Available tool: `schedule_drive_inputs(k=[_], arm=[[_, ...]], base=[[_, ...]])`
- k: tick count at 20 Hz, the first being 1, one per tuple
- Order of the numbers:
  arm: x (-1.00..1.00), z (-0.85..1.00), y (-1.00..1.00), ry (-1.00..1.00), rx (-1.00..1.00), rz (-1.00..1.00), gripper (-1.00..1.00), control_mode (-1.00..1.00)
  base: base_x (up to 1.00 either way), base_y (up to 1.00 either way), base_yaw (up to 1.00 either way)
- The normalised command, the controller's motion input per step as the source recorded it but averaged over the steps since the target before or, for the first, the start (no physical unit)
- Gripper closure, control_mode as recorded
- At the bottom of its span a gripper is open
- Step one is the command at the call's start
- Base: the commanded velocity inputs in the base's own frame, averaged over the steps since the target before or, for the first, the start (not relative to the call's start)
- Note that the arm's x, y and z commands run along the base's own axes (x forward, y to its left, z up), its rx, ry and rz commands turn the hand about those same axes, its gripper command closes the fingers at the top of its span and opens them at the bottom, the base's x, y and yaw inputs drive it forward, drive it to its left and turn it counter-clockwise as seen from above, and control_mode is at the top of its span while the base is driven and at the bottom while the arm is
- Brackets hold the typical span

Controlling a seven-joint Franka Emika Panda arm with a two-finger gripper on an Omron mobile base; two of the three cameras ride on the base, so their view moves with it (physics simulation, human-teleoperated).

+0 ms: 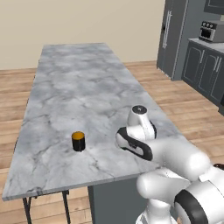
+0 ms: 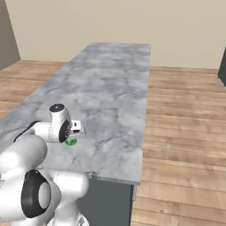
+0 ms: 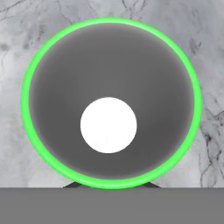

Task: Clear the mugs and bowl far away from the sink.

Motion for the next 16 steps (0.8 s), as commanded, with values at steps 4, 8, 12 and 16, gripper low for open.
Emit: schedule_drive_inputs(k=[4,8,12,16], arm=[[0.22,-0.31,0.00,0.01,0.00,0.00,1.00,-1.00],[0.18,-0.25,0.00,0.00,0.00,0.00,1.00,-1.00],[0.26,-0.32,0.00,0.00,0.00,0.00,1.00,-1.00],[0.24,-0.37,0.00,0.01,0.00,0.00,1.00,-1.00]], base=[[0.00,0.00,0.00],[0.00,0.00,0.00],[0.00,0.00,0.00],[0.00,0.00,0.00]])
